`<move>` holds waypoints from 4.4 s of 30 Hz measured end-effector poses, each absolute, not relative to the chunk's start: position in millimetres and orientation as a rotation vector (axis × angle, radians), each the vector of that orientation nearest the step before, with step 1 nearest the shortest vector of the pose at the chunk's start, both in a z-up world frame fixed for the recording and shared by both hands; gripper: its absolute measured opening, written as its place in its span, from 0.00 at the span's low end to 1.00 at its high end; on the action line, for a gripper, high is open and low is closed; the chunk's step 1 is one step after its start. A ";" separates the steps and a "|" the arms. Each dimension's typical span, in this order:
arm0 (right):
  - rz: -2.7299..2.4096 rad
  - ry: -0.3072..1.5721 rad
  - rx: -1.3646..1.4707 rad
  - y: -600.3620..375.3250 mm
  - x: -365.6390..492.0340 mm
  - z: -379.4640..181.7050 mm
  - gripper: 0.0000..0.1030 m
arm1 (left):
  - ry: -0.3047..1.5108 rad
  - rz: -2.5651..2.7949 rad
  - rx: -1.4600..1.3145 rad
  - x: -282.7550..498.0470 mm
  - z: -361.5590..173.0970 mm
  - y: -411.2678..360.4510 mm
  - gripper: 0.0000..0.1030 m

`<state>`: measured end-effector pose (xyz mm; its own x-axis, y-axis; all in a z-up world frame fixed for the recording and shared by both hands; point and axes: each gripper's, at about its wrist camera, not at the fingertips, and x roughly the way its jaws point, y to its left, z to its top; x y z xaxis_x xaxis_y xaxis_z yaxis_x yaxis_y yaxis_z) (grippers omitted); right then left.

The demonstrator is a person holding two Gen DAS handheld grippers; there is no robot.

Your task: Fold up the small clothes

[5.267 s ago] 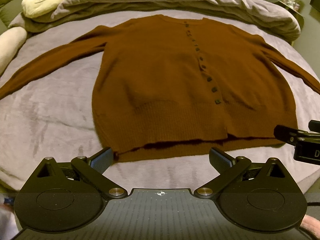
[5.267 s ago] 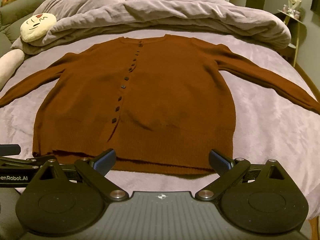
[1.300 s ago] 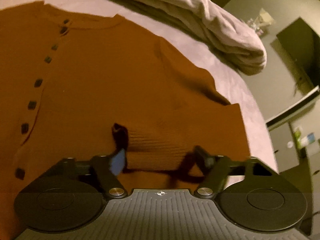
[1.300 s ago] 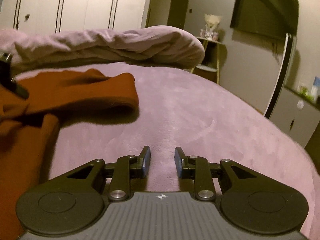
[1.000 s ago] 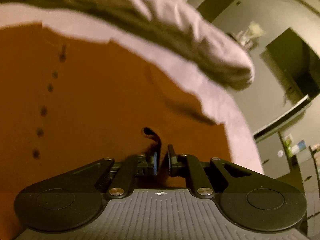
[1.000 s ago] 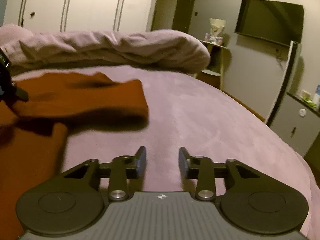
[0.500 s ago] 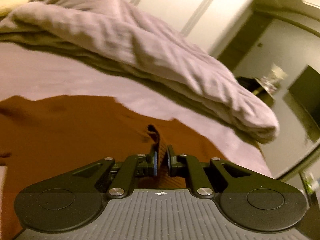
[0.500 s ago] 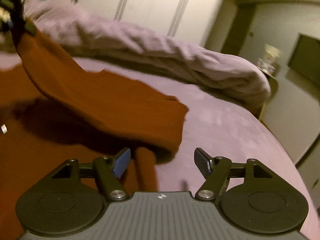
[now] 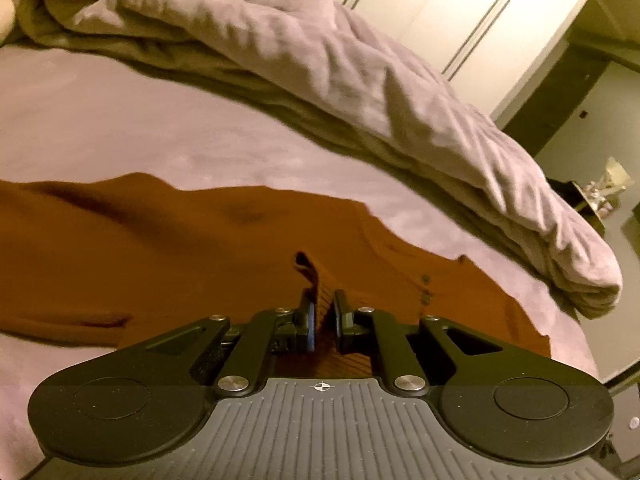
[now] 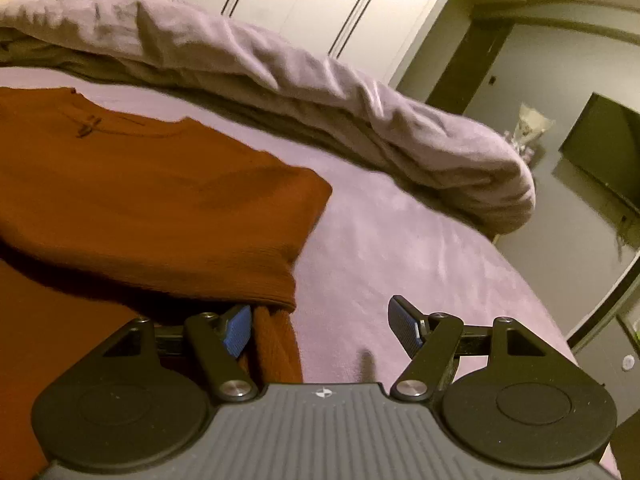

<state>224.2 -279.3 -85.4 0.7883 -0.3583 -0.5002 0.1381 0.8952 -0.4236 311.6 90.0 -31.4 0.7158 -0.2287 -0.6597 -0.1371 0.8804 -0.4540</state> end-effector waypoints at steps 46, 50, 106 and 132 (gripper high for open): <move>-0.242 0.544 -0.451 -274.5 218.0 -47.8 0.76 | 0.902 -0.128 -0.456 318.2 -80.8 100.3 0.49; -0.130 0.543 -0.374 -262.2 225.8 -44.7 0.49 | 0.920 -0.146 -0.455 327.7 -84.0 89.2 0.13; -0.034 0.662 -0.220 -196.6 129.5 -53.1 0.79 | 0.415 0.564 -1.131 131.4 -83.2 418.4 0.09; 0.255 0.734 0.090 -188.2 167.8 -32.5 0.59 | 0.705 0.249 -0.210 188.3 -60.7 140.2 0.90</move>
